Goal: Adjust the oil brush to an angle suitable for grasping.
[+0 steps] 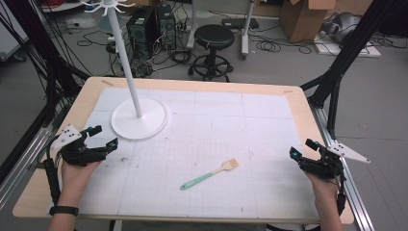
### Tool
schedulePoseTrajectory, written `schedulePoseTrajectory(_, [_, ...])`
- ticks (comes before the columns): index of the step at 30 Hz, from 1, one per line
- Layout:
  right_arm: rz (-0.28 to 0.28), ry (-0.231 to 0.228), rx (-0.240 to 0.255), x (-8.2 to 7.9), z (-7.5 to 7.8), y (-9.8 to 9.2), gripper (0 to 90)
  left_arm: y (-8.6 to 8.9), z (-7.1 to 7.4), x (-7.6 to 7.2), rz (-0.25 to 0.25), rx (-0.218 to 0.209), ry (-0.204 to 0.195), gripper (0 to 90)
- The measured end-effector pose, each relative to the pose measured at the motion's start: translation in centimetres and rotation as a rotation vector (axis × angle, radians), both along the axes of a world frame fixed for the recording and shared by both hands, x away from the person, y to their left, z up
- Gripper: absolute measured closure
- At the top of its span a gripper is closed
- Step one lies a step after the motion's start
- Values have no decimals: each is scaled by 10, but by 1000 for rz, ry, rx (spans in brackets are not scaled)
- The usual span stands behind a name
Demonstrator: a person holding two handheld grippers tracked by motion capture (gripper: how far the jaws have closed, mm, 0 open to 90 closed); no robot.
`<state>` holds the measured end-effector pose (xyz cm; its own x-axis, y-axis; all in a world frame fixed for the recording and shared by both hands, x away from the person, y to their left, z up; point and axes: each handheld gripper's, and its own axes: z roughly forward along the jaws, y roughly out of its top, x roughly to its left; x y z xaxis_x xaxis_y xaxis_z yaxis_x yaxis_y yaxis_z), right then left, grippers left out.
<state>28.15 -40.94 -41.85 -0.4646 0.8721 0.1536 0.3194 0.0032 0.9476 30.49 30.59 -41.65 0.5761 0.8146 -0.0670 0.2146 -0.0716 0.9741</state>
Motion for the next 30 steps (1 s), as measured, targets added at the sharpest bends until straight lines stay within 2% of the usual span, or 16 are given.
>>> schedulePoseTrajectory(6, [0, 1, 6, 0, 0, 0, 158, -3, 3, -1, -15, -6, -10, 151])
schedulePoseTrajectory(22, [3, 2, 0, 2, -1, 0, 158, -3, 3, -1, -19, 3, -7, 151])
schedulePoseTrajectory(30, [3, 3, 0, 2, -1, 0, 158, -8, 7, -3, -33, 5, -32, 152])
